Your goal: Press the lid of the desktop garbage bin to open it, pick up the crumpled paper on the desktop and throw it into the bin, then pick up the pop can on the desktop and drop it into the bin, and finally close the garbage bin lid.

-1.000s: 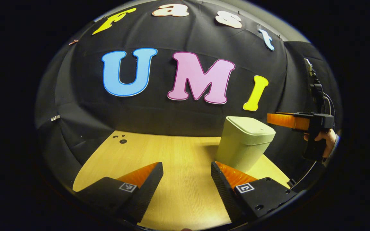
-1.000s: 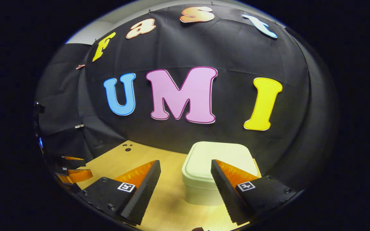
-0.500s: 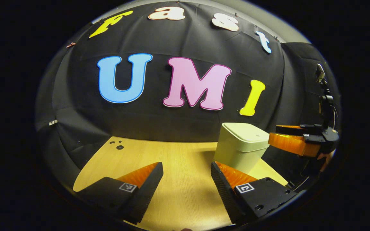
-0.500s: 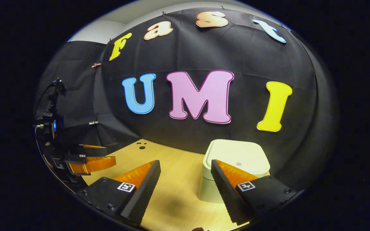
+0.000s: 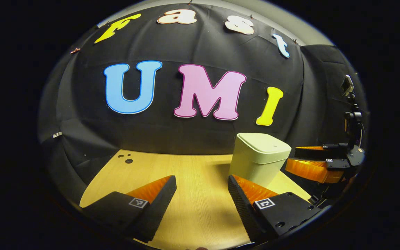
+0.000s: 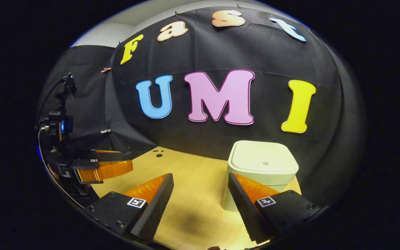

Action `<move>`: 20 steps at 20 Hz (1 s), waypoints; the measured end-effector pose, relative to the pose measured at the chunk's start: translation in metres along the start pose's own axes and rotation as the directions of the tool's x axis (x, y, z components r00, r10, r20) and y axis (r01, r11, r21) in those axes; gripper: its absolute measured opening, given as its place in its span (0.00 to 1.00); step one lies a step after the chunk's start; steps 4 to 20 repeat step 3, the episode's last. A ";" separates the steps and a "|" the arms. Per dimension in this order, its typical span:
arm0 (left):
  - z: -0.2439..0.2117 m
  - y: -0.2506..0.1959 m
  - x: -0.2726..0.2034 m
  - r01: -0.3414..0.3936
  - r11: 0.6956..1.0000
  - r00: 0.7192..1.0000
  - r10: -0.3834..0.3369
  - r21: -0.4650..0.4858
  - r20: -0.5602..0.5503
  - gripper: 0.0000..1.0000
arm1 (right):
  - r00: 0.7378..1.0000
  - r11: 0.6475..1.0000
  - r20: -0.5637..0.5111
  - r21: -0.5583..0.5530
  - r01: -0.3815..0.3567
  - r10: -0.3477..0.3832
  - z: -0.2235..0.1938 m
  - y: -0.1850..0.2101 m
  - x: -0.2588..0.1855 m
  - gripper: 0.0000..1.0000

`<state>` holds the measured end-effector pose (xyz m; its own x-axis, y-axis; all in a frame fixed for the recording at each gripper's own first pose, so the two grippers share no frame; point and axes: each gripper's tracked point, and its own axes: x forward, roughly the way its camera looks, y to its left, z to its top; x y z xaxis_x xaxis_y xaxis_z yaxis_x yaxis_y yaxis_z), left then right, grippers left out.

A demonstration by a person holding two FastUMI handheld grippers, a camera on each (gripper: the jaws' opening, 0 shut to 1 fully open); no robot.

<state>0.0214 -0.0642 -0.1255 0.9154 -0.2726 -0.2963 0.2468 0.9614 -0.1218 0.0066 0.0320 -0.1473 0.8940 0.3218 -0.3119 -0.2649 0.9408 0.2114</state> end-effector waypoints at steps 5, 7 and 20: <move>-0.001 -0.002 -0.001 0.005 1.000 1.000 -0.005 0.006 -0.006 0.96 | 1.000 1.000 -0.014 0.011 0.001 -0.001 -0.005 0.000 -0.004 0.99; -0.001 -0.002 -0.001 0.005 1.000 1.000 -0.005 0.006 -0.006 0.96 | 1.000 1.000 -0.014 0.011 0.001 -0.001 -0.005 0.000 -0.004 0.99; -0.001 -0.002 -0.001 0.005 1.000 1.000 -0.005 0.006 -0.006 0.96 | 1.000 1.000 -0.014 0.011 0.001 -0.001 -0.005 0.000 -0.004 0.99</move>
